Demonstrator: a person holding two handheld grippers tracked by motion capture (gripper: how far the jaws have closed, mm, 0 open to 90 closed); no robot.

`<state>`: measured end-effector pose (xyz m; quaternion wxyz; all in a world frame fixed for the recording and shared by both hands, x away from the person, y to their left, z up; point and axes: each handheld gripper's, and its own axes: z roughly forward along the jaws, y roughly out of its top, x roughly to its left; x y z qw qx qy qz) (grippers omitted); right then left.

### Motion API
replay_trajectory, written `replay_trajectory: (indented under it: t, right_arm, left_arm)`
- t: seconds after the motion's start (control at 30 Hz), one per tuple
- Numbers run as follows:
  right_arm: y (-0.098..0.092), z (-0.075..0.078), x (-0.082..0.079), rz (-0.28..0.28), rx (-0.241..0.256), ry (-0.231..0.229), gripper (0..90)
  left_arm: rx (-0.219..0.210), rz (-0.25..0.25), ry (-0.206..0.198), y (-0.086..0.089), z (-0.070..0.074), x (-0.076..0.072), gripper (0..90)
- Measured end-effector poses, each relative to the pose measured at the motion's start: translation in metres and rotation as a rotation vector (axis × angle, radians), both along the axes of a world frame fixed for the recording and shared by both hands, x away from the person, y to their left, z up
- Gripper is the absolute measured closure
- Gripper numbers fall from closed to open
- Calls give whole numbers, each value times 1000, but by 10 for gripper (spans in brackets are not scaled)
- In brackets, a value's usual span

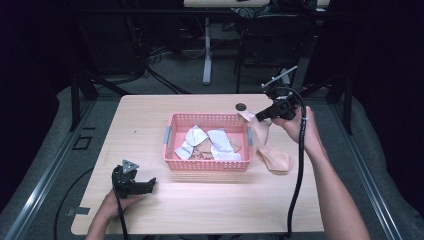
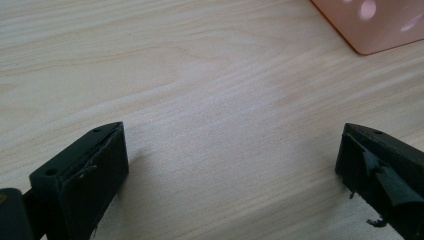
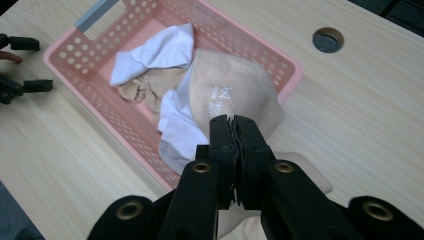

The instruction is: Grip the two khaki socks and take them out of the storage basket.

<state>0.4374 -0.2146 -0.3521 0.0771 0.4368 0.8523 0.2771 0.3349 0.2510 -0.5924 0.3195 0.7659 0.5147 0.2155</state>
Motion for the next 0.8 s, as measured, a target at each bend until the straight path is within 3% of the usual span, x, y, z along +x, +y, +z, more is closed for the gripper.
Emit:
replay_trajectory:
  t: [0.27, 0.63, 0.8]
  right_arm:
    - [-32, -14, -7, -54, 1, 9, 876]
    - [-65, -46, -11, -132, 16, 16, 876]
    - [-70, -69, -4, -150, -48, 67, 876]
  left_arm:
    - [1, 4, -1, 0, 0, -1, 5]
    - [0, 1, 1, 0, 0, 0, 4]
    - [-5, 1, 0, -1, 0, 1, 2]
